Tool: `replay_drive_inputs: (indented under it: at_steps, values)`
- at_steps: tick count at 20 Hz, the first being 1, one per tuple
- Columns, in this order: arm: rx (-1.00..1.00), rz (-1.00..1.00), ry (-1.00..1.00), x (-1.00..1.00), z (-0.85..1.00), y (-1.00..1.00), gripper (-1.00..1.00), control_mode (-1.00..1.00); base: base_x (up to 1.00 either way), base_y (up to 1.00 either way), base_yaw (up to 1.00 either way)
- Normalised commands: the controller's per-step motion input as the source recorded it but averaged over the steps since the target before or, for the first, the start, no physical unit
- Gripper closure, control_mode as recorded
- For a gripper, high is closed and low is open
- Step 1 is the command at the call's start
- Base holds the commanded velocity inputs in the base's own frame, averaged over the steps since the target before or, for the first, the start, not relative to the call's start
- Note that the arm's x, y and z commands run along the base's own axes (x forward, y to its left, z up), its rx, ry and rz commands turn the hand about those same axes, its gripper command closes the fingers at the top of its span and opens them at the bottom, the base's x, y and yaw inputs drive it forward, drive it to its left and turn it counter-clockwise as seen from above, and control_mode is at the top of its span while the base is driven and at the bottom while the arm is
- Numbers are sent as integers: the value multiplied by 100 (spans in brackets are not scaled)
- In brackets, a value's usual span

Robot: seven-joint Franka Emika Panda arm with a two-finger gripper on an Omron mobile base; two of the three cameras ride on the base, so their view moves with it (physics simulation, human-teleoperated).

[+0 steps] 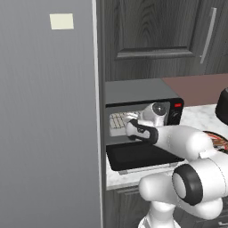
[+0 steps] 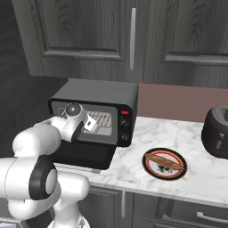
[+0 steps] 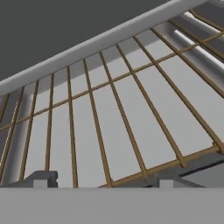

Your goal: Pull the toaster oven rack outwards. Pick up the baguette from the plate and place it on the toaster oven rack. Close the toaster oven door fully and set the temperature to the lowest setting.

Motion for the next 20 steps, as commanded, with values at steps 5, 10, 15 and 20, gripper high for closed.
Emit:
replay_drive_inputs:
  at_steps: [5,10,15,20]
  values:
    - [-1,0,16,-30,-19,0,100,-100,0,0,0]
    - [-2,0,18,-32,-27,0,100,-100,0,0,0]
    - [-4,0,9,-35,-48,0,100,-100,0,0,0]
    - [-5,0,2,-49,-59,0,100,-100,0,0,0]
